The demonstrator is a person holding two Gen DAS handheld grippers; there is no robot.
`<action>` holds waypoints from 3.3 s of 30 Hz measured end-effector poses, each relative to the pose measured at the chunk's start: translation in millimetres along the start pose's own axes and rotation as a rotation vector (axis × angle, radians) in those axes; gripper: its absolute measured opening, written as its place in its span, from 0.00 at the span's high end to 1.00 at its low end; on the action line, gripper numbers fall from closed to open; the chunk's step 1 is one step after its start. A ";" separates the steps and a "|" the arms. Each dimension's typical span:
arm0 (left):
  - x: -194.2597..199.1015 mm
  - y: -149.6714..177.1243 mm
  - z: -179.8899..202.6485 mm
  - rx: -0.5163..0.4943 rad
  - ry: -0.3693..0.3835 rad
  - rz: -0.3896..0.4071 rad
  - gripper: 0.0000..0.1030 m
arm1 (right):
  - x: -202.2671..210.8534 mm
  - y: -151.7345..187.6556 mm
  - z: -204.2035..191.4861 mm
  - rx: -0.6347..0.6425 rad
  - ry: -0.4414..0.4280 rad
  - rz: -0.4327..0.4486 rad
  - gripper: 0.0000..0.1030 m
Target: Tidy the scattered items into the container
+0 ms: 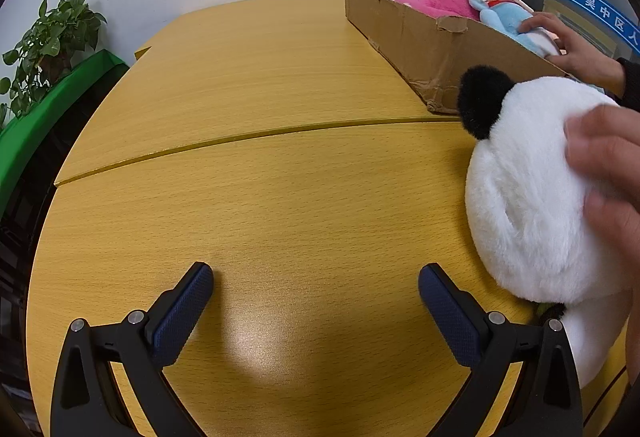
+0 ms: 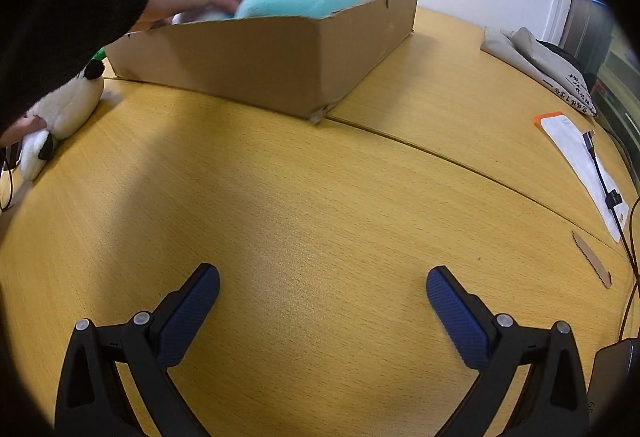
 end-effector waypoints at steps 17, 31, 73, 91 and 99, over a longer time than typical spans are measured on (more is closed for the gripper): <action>-0.4 0.3 0.1 0.000 0.000 0.000 0.00 | -0.1 -0.2 0.1 0.001 -0.001 0.000 0.00; -1.3 0.3 0.1 0.001 0.000 -0.001 0.00 | -2.8 0.4 3.1 0.002 -0.002 -0.001 0.00; -7.5 -4.4 -1.8 0.005 -0.002 -0.004 0.00 | -3.6 -5.9 9.6 0.000 -0.003 -0.004 0.00; -7.6 -3.2 -2.0 0.006 -0.002 -0.002 0.00 | -4.0 -6.2 9.8 0.002 -0.004 -0.004 0.00; -4.5 0.1 -1.3 0.007 -0.004 -0.001 0.00 | -3.8 -5.8 9.5 0.003 -0.005 -0.003 0.00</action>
Point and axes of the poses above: each gripper's, at about its wrist camera, not at the fingertips, and x roughly against the way its jaws point, z to its right, y to its underside, the point moved 9 cm from there along -x, roughly the way its jaws point, and after that the axes turned 7 degrees about -x, right-handed, at the moved point
